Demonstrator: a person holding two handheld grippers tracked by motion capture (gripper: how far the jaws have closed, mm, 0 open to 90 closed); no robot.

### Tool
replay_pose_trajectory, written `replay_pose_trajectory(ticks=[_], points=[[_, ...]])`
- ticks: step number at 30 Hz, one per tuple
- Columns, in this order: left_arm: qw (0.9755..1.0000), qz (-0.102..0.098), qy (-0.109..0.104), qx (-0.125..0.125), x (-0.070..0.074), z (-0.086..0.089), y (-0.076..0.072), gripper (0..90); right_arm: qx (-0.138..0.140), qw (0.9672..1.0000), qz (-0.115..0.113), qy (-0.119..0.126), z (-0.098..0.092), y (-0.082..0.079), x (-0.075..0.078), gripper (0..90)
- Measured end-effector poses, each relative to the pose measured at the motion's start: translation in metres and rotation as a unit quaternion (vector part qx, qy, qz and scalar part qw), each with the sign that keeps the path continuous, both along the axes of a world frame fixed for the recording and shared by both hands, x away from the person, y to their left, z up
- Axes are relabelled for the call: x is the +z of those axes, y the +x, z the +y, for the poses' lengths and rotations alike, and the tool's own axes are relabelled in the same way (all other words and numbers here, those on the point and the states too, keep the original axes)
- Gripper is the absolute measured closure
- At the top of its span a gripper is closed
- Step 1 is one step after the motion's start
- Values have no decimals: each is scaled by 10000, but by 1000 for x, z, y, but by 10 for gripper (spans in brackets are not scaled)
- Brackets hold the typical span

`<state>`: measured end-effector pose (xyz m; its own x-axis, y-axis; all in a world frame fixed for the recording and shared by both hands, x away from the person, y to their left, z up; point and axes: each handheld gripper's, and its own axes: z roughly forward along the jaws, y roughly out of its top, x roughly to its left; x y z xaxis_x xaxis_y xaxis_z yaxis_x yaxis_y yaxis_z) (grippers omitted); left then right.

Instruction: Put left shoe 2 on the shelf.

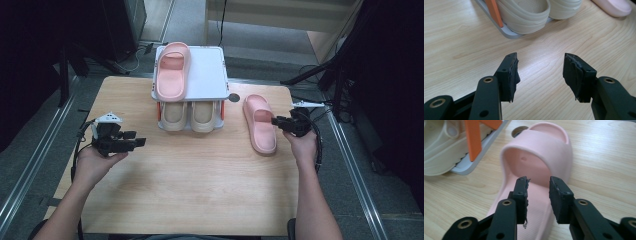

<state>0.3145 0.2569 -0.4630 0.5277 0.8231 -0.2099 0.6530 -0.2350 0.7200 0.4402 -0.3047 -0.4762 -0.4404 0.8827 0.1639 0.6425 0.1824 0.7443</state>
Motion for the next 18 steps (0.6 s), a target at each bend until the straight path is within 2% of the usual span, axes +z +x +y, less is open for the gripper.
replay_pose_trajectory(ticks=[2,11,18], points=[[10000,-12,9,-36,0,-1,0,458,-85,10000,16,-2,-4,2,-3,596],[10000,22,28,-33,-2,-2,-1,456,-338,9988,332,119,-14,13,-22,591],[9999,90,29,-63,-5,-2,-4,456,-327,9986,387,174,-10,21,-27,594]])
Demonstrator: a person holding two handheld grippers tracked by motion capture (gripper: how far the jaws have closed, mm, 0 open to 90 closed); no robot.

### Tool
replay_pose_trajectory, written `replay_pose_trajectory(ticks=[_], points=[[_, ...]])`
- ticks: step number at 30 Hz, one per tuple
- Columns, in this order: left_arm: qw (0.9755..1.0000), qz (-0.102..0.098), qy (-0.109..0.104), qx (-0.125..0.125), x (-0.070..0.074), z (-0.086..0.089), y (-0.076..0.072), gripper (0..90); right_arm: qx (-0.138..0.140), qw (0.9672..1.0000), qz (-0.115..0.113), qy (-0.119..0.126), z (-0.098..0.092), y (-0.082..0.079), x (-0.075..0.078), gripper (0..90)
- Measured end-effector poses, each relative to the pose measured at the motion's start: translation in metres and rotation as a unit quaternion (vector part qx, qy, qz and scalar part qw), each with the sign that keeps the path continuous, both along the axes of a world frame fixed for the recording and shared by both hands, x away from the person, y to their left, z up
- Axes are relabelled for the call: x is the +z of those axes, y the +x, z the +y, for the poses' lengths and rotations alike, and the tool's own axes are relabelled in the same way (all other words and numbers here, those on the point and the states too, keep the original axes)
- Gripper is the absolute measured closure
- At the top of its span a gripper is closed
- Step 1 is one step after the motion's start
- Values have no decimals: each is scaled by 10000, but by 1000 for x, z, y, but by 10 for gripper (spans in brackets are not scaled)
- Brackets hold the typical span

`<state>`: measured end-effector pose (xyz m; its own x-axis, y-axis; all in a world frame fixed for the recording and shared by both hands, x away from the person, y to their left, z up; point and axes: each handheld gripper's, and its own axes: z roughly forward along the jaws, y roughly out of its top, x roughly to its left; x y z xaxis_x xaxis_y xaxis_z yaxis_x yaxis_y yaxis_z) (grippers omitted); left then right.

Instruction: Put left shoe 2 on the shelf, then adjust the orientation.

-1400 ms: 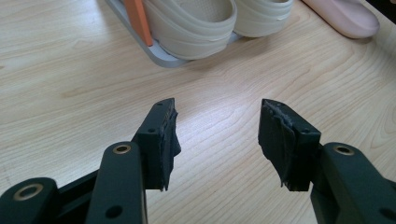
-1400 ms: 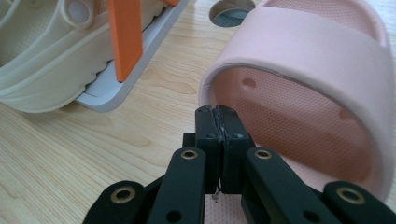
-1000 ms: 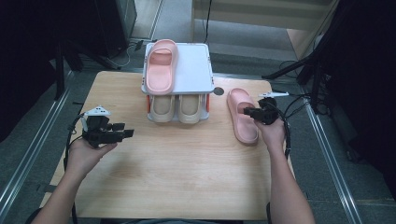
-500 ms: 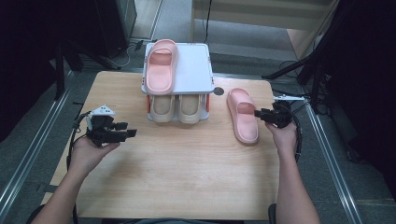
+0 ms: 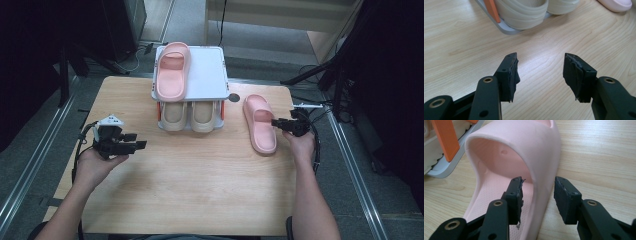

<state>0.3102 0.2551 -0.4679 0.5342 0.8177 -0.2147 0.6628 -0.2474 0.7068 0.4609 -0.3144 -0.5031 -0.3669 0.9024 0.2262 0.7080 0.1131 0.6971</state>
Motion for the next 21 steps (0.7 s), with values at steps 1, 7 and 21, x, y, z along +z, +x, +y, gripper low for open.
replay_pose_trajectory(ticks=[1,7,21], points=[[10000,-4,2,-5,0,0,-1,456,-3,10000,-14,-11,1,1,0,595],[10000,38,20,-10,-3,-1,-3,456,19,10000,26,-57,6,6,-3,601],[10000,75,1,52,-6,2,-7,456,-157,9999,48,12,11,17,-11,657]])
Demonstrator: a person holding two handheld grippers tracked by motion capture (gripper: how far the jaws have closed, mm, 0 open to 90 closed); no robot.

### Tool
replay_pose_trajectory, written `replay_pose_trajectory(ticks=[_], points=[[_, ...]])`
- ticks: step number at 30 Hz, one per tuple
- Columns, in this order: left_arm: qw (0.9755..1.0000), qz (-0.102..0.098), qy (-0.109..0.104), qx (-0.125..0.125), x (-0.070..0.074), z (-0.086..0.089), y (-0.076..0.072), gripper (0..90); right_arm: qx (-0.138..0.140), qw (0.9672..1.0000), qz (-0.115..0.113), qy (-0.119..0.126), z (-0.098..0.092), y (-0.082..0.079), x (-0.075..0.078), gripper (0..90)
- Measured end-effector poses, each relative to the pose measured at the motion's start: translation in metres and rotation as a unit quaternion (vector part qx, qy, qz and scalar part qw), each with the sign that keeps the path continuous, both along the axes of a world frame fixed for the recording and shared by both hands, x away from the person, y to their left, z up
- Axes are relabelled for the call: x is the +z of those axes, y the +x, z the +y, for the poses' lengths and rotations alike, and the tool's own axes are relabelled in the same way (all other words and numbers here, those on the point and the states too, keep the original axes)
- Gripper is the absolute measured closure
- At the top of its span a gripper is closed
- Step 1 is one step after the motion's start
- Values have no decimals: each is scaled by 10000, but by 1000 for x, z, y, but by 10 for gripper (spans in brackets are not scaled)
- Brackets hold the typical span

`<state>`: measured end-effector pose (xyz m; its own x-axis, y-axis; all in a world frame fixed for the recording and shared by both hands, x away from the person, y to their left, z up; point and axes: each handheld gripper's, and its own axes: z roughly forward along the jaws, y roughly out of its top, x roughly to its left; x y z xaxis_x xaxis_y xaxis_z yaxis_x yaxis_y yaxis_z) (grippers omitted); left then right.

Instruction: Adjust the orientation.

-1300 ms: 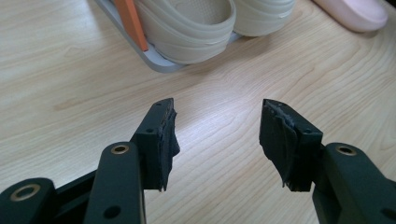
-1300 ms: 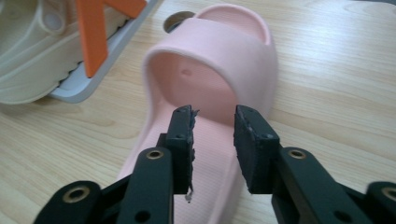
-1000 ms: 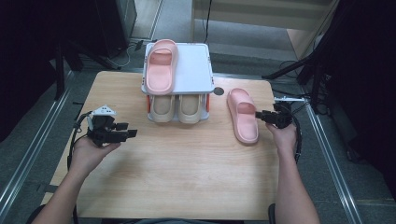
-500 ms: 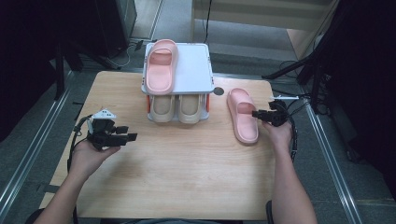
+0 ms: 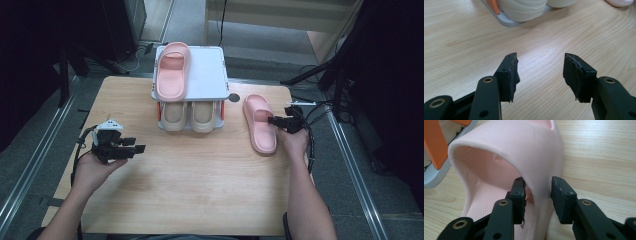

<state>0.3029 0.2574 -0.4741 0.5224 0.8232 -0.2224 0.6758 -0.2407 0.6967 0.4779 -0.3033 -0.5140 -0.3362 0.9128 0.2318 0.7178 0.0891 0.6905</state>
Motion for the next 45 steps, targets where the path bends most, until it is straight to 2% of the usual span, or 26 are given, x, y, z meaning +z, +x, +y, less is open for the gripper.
replay_pose_trajectory(ticks=[8,12,14,16,20,22,25,32,36,42,45], points=[[10000,15,-12,-5,0,1,1,456,-116,9999,-60,70,0,3,-3,655],[10000,15,-40,18,-1,2,1,456,-171,9997,-147,96,1,5,-1,601],[10000,19,-29,25,-1,2,1,456,-138,9997,-188,-79,4,8,1,603],[10000,22,-37,22,-1,2,1,456,-69,9995,-215,-238,7,9,3,661],[10000,53,-37,11,-1,2,2,457,-111,9978,-258,-596,14,7,7,736],[10000,50,-29,10,-1,3,2,457,-116,9974,-237,-666,15,7,8,773],[10000,58,-24,17,-1,3,2,456,-223,9978,-171,-605,16,7,11,799],[10000,56,-24,16,-2,3,2,456,-267,9977,-99,-610,16,6,16,830],[10000,60,-15,8,-1,3,3,457,-335,9985,-68,-418,15,5,22,837],[10000,54,-30,-14,-2,2,3,456,-320,9988,-139,-334,16,1,31,836],[10000,66,-32,-22,-2,1,4,456,-385,9989,-43,-272,17,-1,33,836]])
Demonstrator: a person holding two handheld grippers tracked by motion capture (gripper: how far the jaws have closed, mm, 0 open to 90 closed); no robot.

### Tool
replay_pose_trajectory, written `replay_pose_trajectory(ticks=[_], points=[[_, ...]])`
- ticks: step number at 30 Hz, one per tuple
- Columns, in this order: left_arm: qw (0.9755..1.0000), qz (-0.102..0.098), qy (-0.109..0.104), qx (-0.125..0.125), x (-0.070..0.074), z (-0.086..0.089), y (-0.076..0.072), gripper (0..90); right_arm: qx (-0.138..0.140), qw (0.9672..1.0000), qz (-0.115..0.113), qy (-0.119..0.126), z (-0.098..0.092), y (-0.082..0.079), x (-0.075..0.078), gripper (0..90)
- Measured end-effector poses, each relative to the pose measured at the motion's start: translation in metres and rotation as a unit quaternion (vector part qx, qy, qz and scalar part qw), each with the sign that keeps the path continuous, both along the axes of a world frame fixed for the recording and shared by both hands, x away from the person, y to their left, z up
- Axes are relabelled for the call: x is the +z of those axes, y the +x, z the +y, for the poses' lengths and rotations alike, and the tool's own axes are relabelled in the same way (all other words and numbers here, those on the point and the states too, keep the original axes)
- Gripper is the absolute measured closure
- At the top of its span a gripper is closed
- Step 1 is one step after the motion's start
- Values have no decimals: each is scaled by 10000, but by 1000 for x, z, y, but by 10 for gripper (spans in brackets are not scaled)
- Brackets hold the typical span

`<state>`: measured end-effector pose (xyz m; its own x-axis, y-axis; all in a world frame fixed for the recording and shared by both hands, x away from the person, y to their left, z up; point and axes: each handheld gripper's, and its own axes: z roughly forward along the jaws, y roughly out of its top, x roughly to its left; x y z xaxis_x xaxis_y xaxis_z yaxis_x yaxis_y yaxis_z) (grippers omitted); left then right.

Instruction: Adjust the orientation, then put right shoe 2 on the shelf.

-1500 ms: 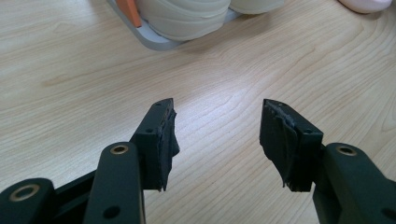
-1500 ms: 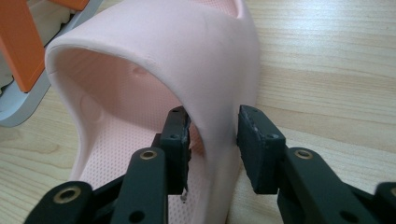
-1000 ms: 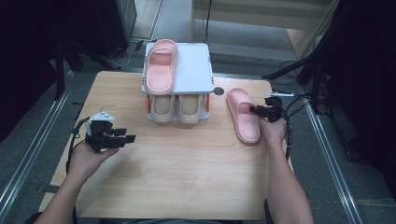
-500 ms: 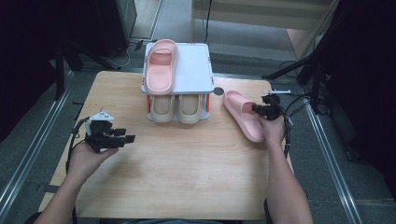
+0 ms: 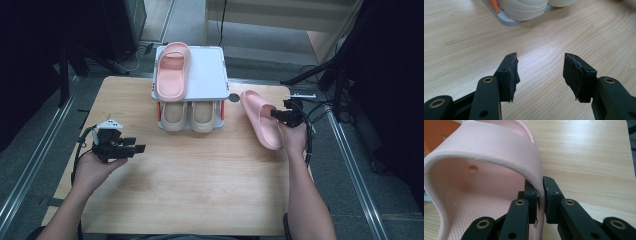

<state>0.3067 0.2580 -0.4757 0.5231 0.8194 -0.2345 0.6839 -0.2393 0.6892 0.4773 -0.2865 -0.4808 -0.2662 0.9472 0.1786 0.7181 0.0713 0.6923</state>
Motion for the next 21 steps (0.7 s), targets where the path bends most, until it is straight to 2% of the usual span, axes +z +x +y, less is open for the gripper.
replay_pose_trajectory(ticks=[2,11,15,21], points=[[10000,-18,-22,-12,1,-1,0,456,-16,10000,83,-36,0,-1,0,836],[9999,16,-17,-129,1,-6,7,455,-4,9999,129,-76,0,-8,5,834],[9999,35,-52,-151,1,-9,10,454,34,9996,111,-257,4,-14,8,834],[9997,20,-130,-189,2,-12,16,454,-8,9996,158,-238,9,-19,12,835]])
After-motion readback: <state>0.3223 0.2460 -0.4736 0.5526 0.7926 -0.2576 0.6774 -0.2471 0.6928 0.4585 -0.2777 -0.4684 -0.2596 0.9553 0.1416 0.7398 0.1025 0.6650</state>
